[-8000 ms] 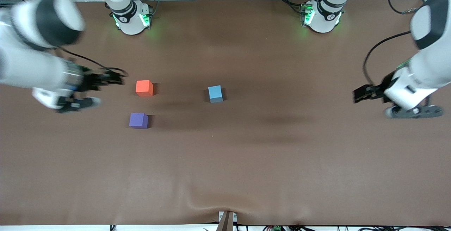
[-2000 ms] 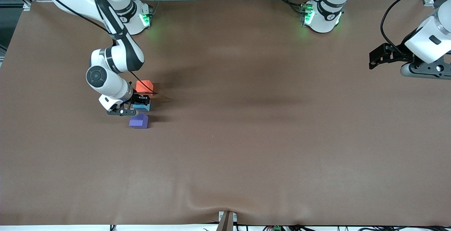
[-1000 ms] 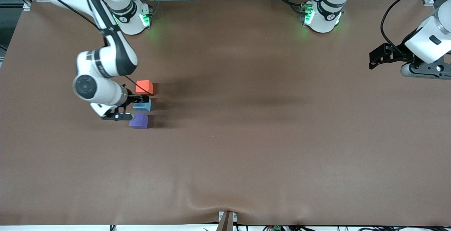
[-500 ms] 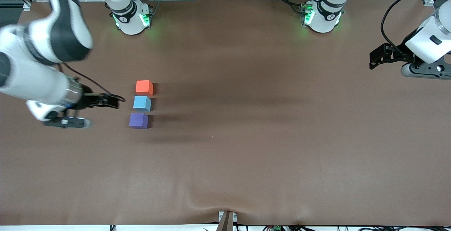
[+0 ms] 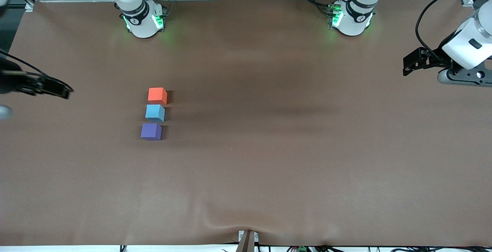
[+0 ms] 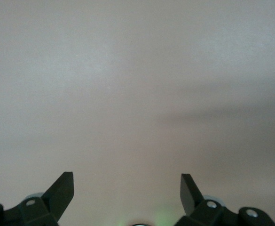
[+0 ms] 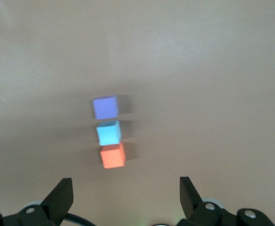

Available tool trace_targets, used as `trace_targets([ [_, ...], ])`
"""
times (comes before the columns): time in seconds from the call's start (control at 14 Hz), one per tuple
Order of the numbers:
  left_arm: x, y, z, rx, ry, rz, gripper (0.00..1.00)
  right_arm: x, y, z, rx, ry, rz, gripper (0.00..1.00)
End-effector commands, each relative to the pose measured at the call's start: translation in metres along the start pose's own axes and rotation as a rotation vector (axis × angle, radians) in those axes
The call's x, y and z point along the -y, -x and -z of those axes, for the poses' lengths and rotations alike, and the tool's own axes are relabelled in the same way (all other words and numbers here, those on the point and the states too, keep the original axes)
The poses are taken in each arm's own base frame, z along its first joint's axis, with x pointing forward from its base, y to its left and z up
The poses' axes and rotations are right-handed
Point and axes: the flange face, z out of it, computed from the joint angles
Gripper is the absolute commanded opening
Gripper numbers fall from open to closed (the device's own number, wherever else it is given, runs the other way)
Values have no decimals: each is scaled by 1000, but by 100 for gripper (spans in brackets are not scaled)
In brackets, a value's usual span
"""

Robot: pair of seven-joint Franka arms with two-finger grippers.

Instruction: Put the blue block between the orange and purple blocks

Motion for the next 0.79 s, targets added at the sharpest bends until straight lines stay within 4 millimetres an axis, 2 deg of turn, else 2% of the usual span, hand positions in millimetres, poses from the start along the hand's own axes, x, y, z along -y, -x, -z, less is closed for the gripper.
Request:
trace_targets([
  [0.0,3,-1,3,6,5,-11,100,2,42,42,-54,59,15,100],
  [0.43,2,-1,3,6,5,-12,100,-1,98,32,-68,51,24,100],
  [0.57,2,-1,3,6,5,-12,100,4,105,23,-73,52,35,100],
  [0.71,2,-1,3,6,5,-12,100,-1,102,23,-71,40,27,100],
])
